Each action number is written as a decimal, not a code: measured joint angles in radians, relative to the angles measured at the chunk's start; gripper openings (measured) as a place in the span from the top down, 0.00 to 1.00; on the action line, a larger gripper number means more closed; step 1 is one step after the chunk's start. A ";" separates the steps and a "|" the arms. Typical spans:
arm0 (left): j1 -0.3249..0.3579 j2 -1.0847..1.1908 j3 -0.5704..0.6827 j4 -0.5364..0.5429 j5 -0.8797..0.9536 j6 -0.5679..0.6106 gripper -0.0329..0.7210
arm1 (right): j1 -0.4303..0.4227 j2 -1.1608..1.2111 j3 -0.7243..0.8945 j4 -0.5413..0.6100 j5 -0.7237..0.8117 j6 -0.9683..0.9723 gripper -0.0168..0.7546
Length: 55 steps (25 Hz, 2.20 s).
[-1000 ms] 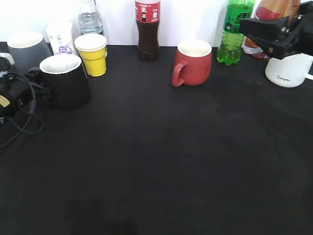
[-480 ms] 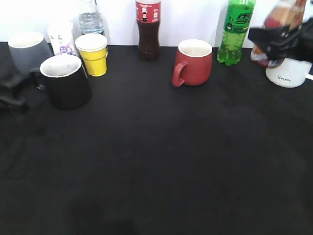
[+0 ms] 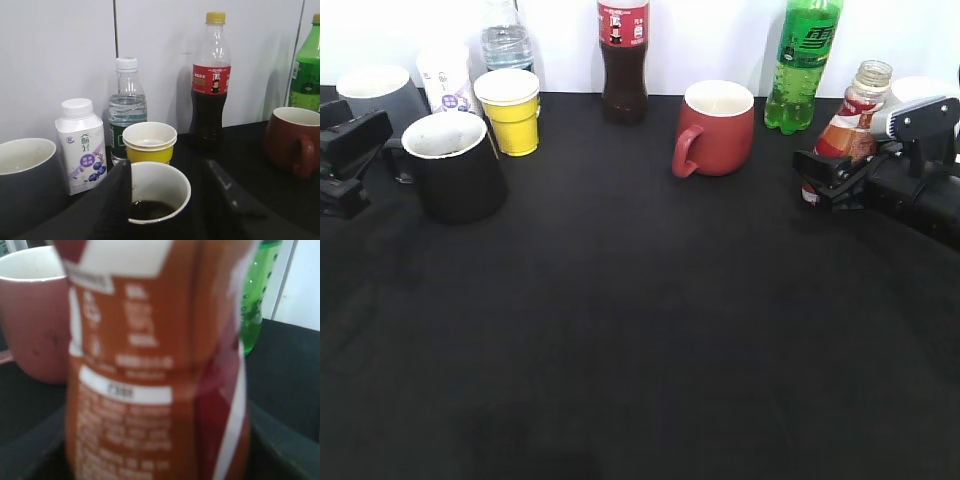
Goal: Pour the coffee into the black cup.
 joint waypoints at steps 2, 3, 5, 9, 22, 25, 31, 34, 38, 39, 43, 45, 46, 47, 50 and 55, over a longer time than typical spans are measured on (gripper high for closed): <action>0.000 0.000 0.000 0.000 0.000 0.000 0.50 | 0.000 0.002 -0.002 0.000 0.000 -0.005 0.30; 0.000 0.000 0.000 0.000 0.000 0.000 0.50 | 0.000 0.003 -0.003 -0.001 0.000 -0.002 0.29; 0.000 0.000 0.000 0.000 0.000 0.000 0.50 | 0.000 -0.011 -0.002 -0.004 0.074 0.030 0.14; 0.000 0.000 0.000 0.000 0.017 -0.001 0.50 | 0.000 -0.113 0.053 -0.005 0.172 0.046 0.13; -0.119 -0.304 -0.197 0.084 1.160 -0.404 0.25 | 0.076 -0.690 0.146 0.048 1.154 0.283 0.15; -0.334 -0.454 -0.351 -0.028 1.626 -0.407 0.26 | 0.236 -0.790 -0.020 0.175 1.573 0.282 0.18; -0.512 -0.894 -0.396 -0.093 1.994 -0.293 0.31 | 0.286 -1.348 -0.030 0.381 1.924 0.015 0.20; -0.513 -1.157 -0.396 -0.204 2.197 -0.126 0.31 | 0.286 -1.639 0.056 0.429 2.123 -0.045 0.20; -0.513 -1.379 -0.374 -0.236 2.290 -0.039 0.31 | 0.286 -1.986 0.169 0.424 2.291 -0.049 0.20; -0.513 -1.405 -0.341 -0.246 2.291 -0.028 0.31 | 0.287 -2.034 0.201 0.424 2.285 -0.050 0.20; -0.513 -1.416 -0.229 -0.344 2.187 0.056 0.31 | 0.288 -2.081 0.248 0.443 2.178 -0.058 0.20; -0.513 -1.416 -0.218 -0.350 2.165 0.060 0.31 | 0.290 -2.082 0.255 0.475 2.162 -0.096 0.20; -0.513 -1.416 -0.218 -0.350 2.163 0.061 0.31 | 0.290 -2.082 0.255 0.478 2.159 -0.104 0.20; -0.513 -1.416 -0.218 -0.354 2.160 0.061 0.31 | 0.290 -2.082 0.255 0.478 2.159 -0.106 0.20; -0.513 -1.416 -0.218 -0.355 2.160 0.062 0.31 | 0.290 -2.082 0.255 0.479 2.159 -0.107 0.20; -0.418 -1.416 -0.218 -0.356 2.160 0.065 0.31 | 0.253 -2.082 0.255 0.481 2.157 -0.108 0.21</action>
